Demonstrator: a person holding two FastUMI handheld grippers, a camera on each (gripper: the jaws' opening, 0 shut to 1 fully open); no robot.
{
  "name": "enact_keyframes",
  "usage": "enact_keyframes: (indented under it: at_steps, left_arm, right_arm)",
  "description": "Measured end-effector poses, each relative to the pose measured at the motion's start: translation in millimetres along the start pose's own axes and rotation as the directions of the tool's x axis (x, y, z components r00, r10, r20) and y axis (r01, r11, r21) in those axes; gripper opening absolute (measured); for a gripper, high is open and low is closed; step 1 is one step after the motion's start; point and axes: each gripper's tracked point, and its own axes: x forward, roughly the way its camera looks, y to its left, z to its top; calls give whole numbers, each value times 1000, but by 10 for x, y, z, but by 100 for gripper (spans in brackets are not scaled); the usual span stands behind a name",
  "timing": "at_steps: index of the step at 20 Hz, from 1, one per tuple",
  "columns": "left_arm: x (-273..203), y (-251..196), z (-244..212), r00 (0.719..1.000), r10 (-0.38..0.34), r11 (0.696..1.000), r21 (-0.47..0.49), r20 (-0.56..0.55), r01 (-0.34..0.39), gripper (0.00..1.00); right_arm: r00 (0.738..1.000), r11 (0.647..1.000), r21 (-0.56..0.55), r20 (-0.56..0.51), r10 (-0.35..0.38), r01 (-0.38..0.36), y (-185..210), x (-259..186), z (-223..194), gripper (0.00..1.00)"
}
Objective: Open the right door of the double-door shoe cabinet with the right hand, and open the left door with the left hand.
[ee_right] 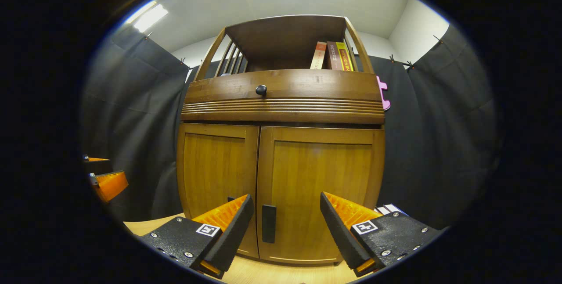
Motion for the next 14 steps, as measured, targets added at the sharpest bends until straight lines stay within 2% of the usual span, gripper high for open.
enact_keyframes:
  at_steps: [5, 6, 7, 8, 11, 14]
  left_arm:
    - [-17, 74, -8, 1000, 21, 1000, -1, -4, -21, 96]
    - [-25, 89, -12, 1000, 25, 1000, -6, -6, -25, 98]
    - [-32, 115, -17, 1000, 29, 1000, -10, -8, -30, 95]
    - [-33, 147, -40, 999, 38, 999, -13, -8, -38, 98]
    - [-43, 239, -61, 999, 53, 998, -23, -9, -54, 98]
    - [-45, 318, -57, 998, 58, 998, -29, 0, -58, 96]
  right_arm:
    - [999, 1000, 27, -38, -10, 11, 93, 568, -441, 94]
    - [998, 1000, 18, -61, -21, 23, 71, 663, -574, 94]
    - [995, 999, 7, -90, -35, 36, 55, 763, -726, 94]
    - [992, 999, 4, -116, -43, 44, 53, 833, -870, 94]
    - [991, 999, 32, -134, -26, 30, 67, 924, -1104, 94]
    - [989, 999, 8, -141, -36, 37, 85, 931, -1191, 94]
